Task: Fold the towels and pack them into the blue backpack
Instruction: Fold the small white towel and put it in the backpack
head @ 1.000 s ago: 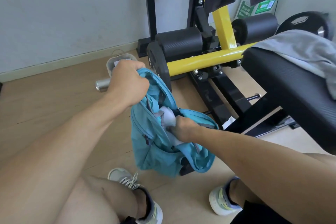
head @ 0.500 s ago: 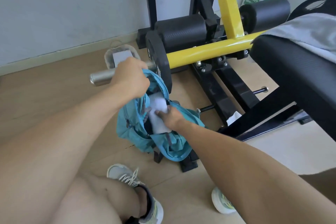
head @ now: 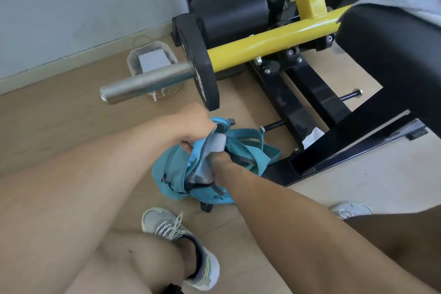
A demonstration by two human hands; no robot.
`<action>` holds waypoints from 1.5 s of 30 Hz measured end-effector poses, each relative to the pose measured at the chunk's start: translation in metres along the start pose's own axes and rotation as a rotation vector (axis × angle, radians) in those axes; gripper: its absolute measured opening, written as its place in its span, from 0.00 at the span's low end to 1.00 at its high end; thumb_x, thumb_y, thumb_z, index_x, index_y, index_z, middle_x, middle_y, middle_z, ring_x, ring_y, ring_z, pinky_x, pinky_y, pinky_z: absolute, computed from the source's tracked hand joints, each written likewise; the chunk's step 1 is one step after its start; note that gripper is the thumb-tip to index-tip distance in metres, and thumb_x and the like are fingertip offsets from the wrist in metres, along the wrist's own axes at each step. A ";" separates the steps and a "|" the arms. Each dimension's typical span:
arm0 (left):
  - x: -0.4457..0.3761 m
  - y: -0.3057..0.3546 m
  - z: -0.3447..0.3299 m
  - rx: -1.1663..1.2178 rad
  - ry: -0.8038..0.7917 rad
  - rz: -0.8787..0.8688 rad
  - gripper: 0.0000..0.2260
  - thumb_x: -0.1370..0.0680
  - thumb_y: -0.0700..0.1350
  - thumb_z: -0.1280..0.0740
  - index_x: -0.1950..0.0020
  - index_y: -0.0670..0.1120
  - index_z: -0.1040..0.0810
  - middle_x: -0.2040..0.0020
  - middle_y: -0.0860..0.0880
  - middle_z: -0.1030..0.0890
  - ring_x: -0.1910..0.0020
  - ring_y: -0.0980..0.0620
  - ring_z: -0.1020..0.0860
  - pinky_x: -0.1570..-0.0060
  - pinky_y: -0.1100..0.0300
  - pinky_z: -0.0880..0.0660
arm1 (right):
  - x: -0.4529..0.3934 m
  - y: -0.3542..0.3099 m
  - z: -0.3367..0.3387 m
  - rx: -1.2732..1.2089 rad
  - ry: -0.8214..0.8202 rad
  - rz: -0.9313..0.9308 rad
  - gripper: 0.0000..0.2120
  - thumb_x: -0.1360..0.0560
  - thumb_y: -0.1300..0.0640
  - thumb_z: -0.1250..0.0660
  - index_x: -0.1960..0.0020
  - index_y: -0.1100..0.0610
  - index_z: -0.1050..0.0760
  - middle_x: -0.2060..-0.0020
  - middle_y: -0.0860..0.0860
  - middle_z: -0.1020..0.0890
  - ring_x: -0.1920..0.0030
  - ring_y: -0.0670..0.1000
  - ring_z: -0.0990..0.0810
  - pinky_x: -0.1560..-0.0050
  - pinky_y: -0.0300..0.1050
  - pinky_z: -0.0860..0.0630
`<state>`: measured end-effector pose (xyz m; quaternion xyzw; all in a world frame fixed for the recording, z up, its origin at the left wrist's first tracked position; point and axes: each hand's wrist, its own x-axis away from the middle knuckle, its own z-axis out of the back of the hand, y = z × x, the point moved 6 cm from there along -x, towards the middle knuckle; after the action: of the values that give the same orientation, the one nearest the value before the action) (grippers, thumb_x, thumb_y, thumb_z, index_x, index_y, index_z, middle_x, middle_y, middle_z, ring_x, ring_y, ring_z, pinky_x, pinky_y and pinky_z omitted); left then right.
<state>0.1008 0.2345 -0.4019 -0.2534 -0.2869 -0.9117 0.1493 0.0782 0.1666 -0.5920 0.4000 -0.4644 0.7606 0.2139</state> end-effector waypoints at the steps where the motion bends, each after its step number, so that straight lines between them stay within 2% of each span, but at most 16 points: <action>1: -0.002 -0.001 0.003 0.010 0.034 -0.006 0.17 0.17 0.44 0.36 0.65 0.42 0.32 0.71 0.42 0.26 0.73 0.41 0.20 0.76 0.55 0.20 | -0.002 0.011 -0.001 0.102 0.007 0.042 0.20 0.15 0.52 0.41 0.25 0.57 0.32 0.27 0.54 0.29 0.27 0.57 0.31 0.30 0.50 0.31; 4: -0.006 -0.007 0.018 0.031 0.170 -0.021 0.16 0.18 0.43 0.36 0.66 0.43 0.32 0.63 0.37 0.20 0.63 0.34 0.15 0.58 0.44 0.16 | 0.001 0.030 0.004 0.240 0.052 0.002 0.16 0.15 0.57 0.44 0.29 0.57 0.28 0.30 0.56 0.26 0.28 0.58 0.31 0.34 0.40 0.31; 7: -0.005 -0.027 0.022 0.057 0.172 0.035 0.17 0.17 0.45 0.35 0.64 0.42 0.31 0.56 0.34 0.19 0.57 0.31 0.16 0.56 0.45 0.17 | -0.001 0.054 0.008 0.249 0.069 0.053 0.08 0.16 0.58 0.44 0.42 0.54 0.26 0.34 0.53 0.23 0.31 0.56 0.28 0.35 0.41 0.32; 10: -0.004 -0.045 0.020 0.069 0.121 0.094 0.16 0.17 0.46 0.33 0.62 0.42 0.31 0.58 0.36 0.22 0.53 0.31 0.16 0.54 0.41 0.17 | -0.011 0.066 0.004 0.245 0.093 0.043 0.15 0.15 0.59 0.42 0.30 0.58 0.28 0.29 0.53 0.26 0.27 0.56 0.31 0.31 0.44 0.34; 12: -0.004 -0.054 0.018 0.036 0.064 0.127 0.13 0.18 0.45 0.32 0.58 0.40 0.26 0.56 0.38 0.20 0.53 0.34 0.16 0.58 0.45 0.16 | -0.023 0.071 -0.001 -0.073 0.096 0.031 0.20 0.15 0.59 0.41 0.24 0.60 0.34 0.26 0.57 0.29 0.27 0.58 0.30 0.38 0.37 0.31; 15: -0.006 -0.066 0.016 -0.078 -0.040 0.186 0.06 0.18 0.42 0.31 0.48 0.39 0.22 0.53 0.40 0.17 0.54 0.38 0.15 0.66 0.54 0.18 | -0.024 0.075 -0.006 -0.045 0.148 0.037 0.27 0.16 0.53 0.38 0.22 0.62 0.40 0.24 0.58 0.32 0.26 0.59 0.31 0.30 0.45 0.32; 18: -0.008 -0.077 0.016 -0.207 -0.086 0.253 0.02 0.17 0.36 0.34 0.50 0.39 0.23 0.63 0.44 0.15 0.55 0.39 0.14 0.69 0.57 0.19 | -0.019 0.073 -0.009 -0.054 0.148 0.101 0.31 0.17 0.50 0.37 0.20 0.60 0.43 0.22 0.57 0.35 0.24 0.59 0.33 0.27 0.47 0.35; 21: -0.008 -0.074 0.019 -0.199 -0.048 0.228 0.07 0.17 0.37 0.35 0.55 0.39 0.26 0.55 0.38 0.17 0.55 0.35 0.14 0.75 0.55 0.20 | -0.014 0.064 -0.011 0.055 0.165 0.223 0.29 0.15 0.51 0.40 0.18 0.57 0.46 0.22 0.57 0.34 0.25 0.58 0.32 0.30 0.46 0.34; 25: -0.008 -0.058 0.021 -0.079 0.021 0.138 0.04 0.17 0.39 0.34 0.49 0.39 0.23 0.52 0.37 0.18 0.58 0.36 0.15 0.78 0.58 0.22 | -0.004 0.057 -0.023 0.386 0.175 0.425 0.36 0.15 0.50 0.43 0.17 0.54 0.62 0.18 0.53 0.50 0.20 0.56 0.45 0.24 0.49 0.39; 29: -0.009 -0.050 0.017 -0.010 0.033 0.097 0.04 0.17 0.38 0.34 0.49 0.38 0.24 0.55 0.37 0.19 0.61 0.37 0.17 0.79 0.58 0.21 | -0.003 0.056 -0.033 0.514 0.173 0.445 0.38 0.17 0.57 0.42 0.17 0.54 0.65 0.18 0.50 0.58 0.20 0.57 0.45 0.22 0.49 0.41; 32: -0.011 -0.051 0.015 -0.016 0.030 0.093 0.06 0.17 0.38 0.34 0.43 0.35 0.22 0.51 0.34 0.18 0.59 0.36 0.17 0.78 0.56 0.21 | -0.005 0.056 -0.036 0.597 0.198 0.451 0.38 0.18 0.59 0.42 0.17 0.55 0.62 0.18 0.49 0.57 0.24 0.58 0.38 0.26 0.51 0.34; 34: -0.012 -0.053 0.014 -0.012 0.014 0.099 0.08 0.17 0.37 0.34 0.42 0.34 0.23 0.48 0.32 0.18 0.55 0.34 0.16 0.75 0.54 0.20 | 0.005 0.053 -0.029 0.633 0.242 0.508 0.34 0.17 0.56 0.41 0.17 0.55 0.55 0.18 0.51 0.48 0.25 0.58 0.36 0.28 0.53 0.31; 38: -0.012 -0.052 0.015 -0.029 -0.005 0.109 0.07 0.17 0.39 0.33 0.41 0.37 0.23 0.46 0.33 0.17 0.53 0.32 0.15 0.67 0.50 0.18 | 0.046 0.048 0.013 0.691 0.630 0.791 0.27 0.26 0.56 0.31 0.28 0.53 0.30 0.41 0.52 0.24 0.41 0.58 0.24 0.40 0.53 0.27; 41: -0.012 -0.051 0.013 -0.016 -0.009 0.118 0.08 0.18 0.38 0.33 0.39 0.38 0.23 0.43 0.33 0.19 0.51 0.31 0.16 0.64 0.47 0.16 | 0.043 0.076 0.066 0.545 0.830 0.496 0.33 0.26 0.47 0.29 0.25 0.53 0.35 0.34 0.53 0.27 0.34 0.57 0.28 0.32 0.54 0.31; 43: -0.011 -0.053 0.013 0.004 -0.018 0.132 0.10 0.18 0.38 0.33 0.37 0.37 0.24 0.41 0.33 0.20 0.49 0.30 0.17 0.57 0.45 0.17 | 0.029 0.098 0.089 0.488 0.704 0.224 0.29 0.23 0.40 0.35 0.27 0.53 0.32 0.31 0.54 0.28 0.29 0.58 0.32 0.27 0.55 0.35; 45: -0.011 -0.056 0.014 0.014 -0.012 0.138 0.10 0.17 0.38 0.33 0.37 0.37 0.24 0.41 0.33 0.20 0.48 0.30 0.17 0.54 0.44 0.17 | 0.029 0.103 0.101 0.278 0.544 0.110 0.19 0.19 0.43 0.41 0.36 0.54 0.26 0.39 0.56 0.21 0.39 0.58 0.24 0.35 0.55 0.28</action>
<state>0.0922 0.2886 -0.4233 -0.2771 -0.2760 -0.8956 0.2120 0.0313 0.0274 -0.5987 0.1813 -0.3025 0.9065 0.2322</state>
